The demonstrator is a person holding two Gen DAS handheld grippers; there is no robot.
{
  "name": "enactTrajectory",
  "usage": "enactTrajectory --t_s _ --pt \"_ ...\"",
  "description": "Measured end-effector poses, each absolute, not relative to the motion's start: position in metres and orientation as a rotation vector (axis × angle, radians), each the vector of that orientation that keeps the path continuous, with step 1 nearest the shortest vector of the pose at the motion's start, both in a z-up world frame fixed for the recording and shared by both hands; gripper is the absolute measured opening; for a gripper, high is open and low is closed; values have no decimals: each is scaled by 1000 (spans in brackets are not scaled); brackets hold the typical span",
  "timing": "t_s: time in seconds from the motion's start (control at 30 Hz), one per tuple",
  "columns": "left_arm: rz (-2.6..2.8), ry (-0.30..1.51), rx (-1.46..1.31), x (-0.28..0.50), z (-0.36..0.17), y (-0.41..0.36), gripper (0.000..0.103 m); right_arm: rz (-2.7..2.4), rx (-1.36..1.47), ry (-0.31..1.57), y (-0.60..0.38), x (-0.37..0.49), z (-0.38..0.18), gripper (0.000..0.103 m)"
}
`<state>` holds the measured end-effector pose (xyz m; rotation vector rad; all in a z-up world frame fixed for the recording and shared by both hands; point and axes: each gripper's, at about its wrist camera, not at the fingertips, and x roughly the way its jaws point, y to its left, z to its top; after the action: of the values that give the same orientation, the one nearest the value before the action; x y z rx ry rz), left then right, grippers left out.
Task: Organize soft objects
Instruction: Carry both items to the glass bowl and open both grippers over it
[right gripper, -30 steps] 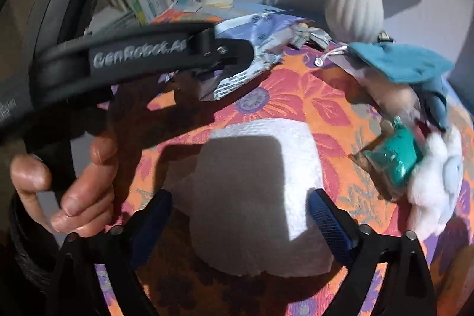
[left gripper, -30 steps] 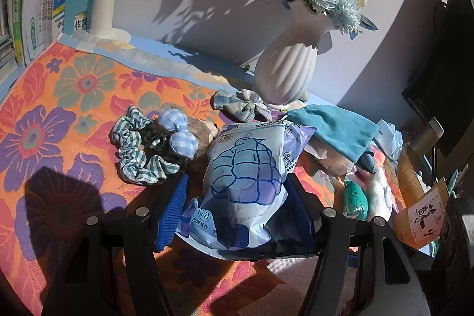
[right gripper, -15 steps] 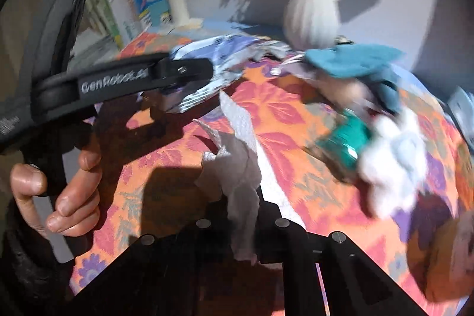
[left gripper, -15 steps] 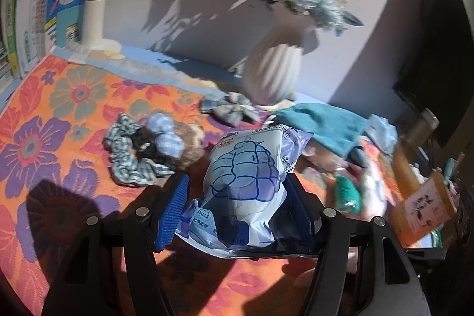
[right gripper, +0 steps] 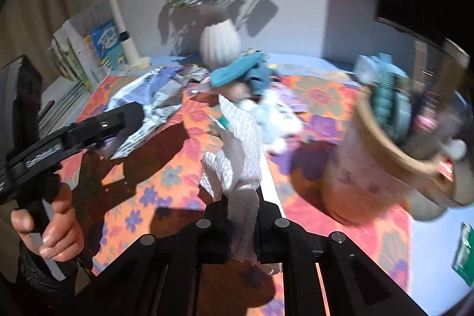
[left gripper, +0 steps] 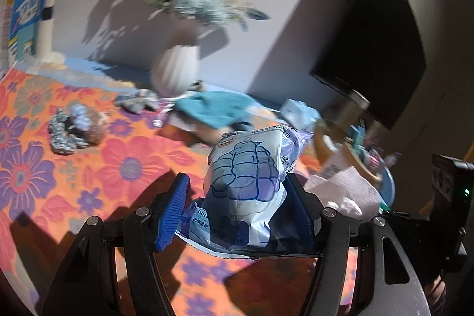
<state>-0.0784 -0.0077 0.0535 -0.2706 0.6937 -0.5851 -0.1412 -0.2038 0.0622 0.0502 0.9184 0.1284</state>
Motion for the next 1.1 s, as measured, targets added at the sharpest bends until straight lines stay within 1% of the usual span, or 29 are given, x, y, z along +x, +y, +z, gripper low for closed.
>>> enactTrajectory --t_s 0.33,0.63,0.83,0.97,1.1 --pt "-776 677 -187 -137 81 -80 63 -20 166 956 -278 -202 75 11" --pt "-989 645 -86 -181 109 -170 63 -200 278 867 -366 -250 106 11" --pt "-1024 670 -29 -178 131 -240 63 -270 307 805 -406 -257 126 11" --pt "-971 681 -4 -160 149 -282 63 -293 342 756 -432 -249 137 11" --pt "-905 703 -4 -135 159 -308 63 -302 389 725 -455 -232 142 11"
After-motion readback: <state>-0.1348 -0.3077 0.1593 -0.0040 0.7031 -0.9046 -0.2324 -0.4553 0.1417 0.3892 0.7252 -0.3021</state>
